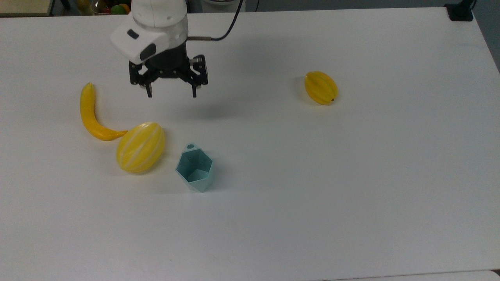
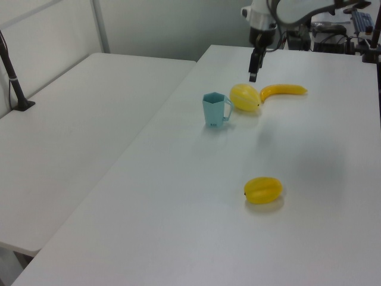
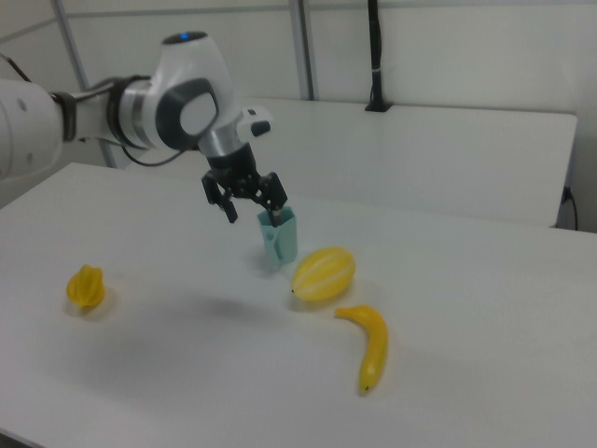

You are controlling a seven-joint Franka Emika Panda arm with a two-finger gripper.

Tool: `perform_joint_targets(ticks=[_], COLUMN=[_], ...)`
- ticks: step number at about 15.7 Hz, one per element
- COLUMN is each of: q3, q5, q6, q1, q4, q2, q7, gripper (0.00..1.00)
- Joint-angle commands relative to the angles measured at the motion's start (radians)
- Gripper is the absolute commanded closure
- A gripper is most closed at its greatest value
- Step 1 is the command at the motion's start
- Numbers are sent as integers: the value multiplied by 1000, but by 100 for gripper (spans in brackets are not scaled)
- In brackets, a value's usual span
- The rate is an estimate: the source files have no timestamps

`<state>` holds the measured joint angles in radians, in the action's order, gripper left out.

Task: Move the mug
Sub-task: 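Lower the gripper down to the teal hexagonal mug's rim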

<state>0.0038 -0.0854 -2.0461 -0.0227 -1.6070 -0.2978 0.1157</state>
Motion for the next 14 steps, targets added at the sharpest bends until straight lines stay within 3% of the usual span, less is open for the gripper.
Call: perform_joint_targets(ticks=[1, 6, 9, 12, 14], q3=[1, 4, 8, 10, 10], q5=[-17, -40, -42, -45, -45], q6=[-142, -265, -310, -330, -328], q1=[4, 12, 15, 38, 40], q4=[-5, -7, -5, -7, -7], q2=[-87, -184, -210, -225, -224], q7=[21, 15, 2, 4, 4], gripper=[0, 1, 8, 30, 51])
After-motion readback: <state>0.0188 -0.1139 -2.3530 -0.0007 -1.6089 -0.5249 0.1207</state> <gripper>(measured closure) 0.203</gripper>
